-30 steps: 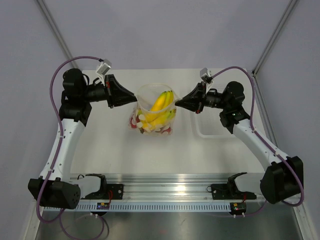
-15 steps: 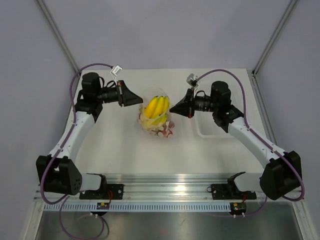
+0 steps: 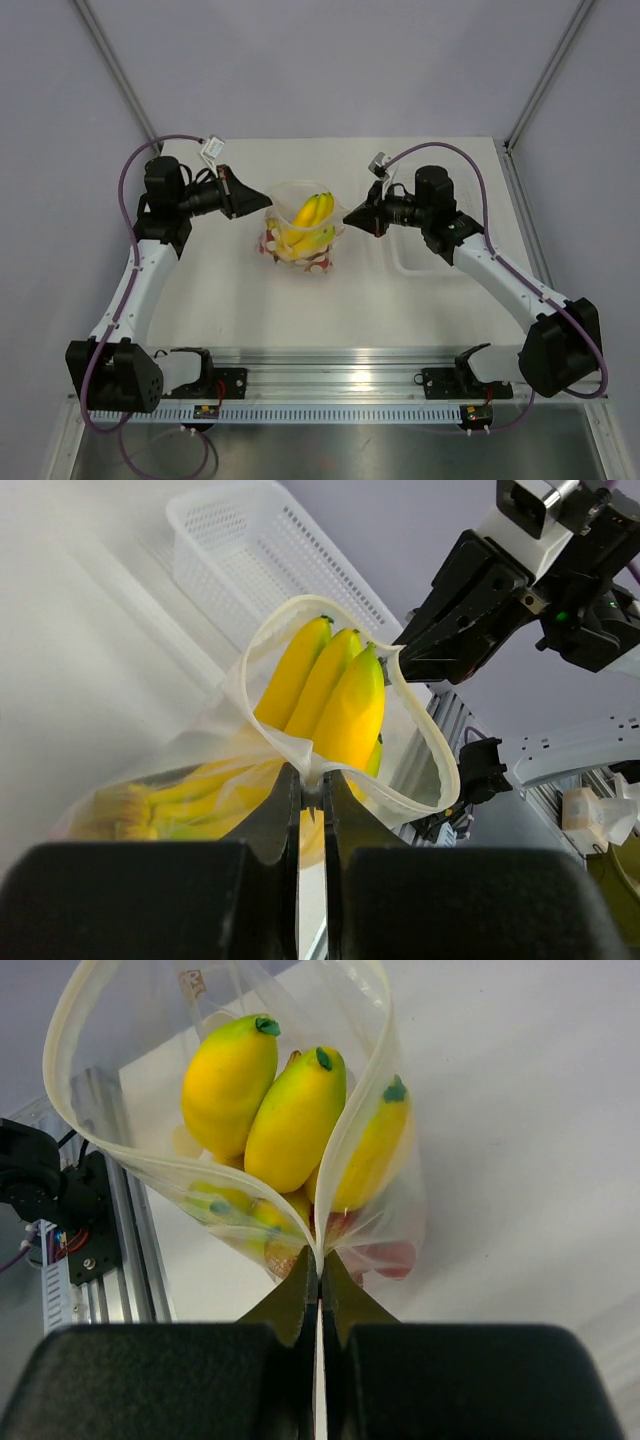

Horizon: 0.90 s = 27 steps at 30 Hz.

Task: Place the food in the zip-top bag and seal the zipper
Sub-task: Adjust the zipper food storage bag at the center of the board.

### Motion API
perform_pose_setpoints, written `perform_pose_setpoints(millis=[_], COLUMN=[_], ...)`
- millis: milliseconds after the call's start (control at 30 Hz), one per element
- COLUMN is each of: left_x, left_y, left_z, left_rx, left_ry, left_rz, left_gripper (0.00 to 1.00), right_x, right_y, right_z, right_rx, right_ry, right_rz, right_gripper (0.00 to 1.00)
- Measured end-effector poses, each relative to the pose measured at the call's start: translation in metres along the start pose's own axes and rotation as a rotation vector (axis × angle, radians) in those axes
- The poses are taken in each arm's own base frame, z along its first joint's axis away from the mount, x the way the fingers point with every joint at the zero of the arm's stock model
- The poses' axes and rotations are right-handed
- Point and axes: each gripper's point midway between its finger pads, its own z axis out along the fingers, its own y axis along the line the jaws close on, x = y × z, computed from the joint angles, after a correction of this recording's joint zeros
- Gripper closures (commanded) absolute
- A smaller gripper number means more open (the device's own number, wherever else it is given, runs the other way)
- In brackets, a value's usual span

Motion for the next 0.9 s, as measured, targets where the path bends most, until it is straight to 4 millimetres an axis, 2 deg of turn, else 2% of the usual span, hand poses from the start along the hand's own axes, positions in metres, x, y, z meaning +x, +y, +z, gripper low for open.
perform_pose_setpoints(millis=[100, 167, 200, 233, 267, 467, 567, 667, 800, 900], left_x=[0.011, 0.016, 0.017, 0.018, 0.018, 0.016, 0.016, 0.017, 0.022, 0.027], left_y=[0.015, 0.022, 0.024, 0.024, 0.023, 0.015, 0.012, 0.010, 0.009, 0.005], left_z=[0.005, 0.007, 0.007, 0.007, 0.007, 0.009, 0.010, 0.010, 0.009, 0.007], left_rx=[-0.026, -0.042, -0.047, -0.049, -0.048, -0.015, 0.004, 0.013, 0.027, 0.047], left_ry=[0.036, 0.051, 0.055, 0.058, 0.060, 0.063, 0.066, 0.071, 0.091, 0.113], left_rz=[-0.056, -0.090, -0.099, -0.104, -0.106, -0.083, -0.072, -0.065, -0.049, -0.038], left_gripper=[1.00, 1.00, 1.00, 1.00, 1.00, 1.00, 1.00, 1.00, 1.00, 1.00], right_x=[0.013, 0.022, 0.024, 0.024, 0.024, 0.002, -0.019, -0.052, -0.092, -0.098], right_y=[-0.007, -0.008, -0.008, -0.007, -0.006, -0.007, -0.004, 0.008, 0.043, 0.056], right_z=[0.003, 0.004, 0.004, 0.004, 0.004, -0.010, -0.020, -0.024, -0.006, 0.012], right_rx=[0.020, 0.030, 0.038, 0.039, 0.042, 0.119, 0.148, 0.135, 0.044, -0.015], right_ry=[0.038, 0.067, 0.077, 0.084, 0.094, 0.101, 0.079, 0.046, 0.009, 0.021], right_rz=[0.026, 0.049, 0.052, 0.050, 0.051, -0.023, -0.078, -0.146, -0.268, -0.315], right_gripper=[1.00, 0.69, 0.65, 0.56, 0.52, 0.46, 0.47, 0.46, 0.45, 0.44])
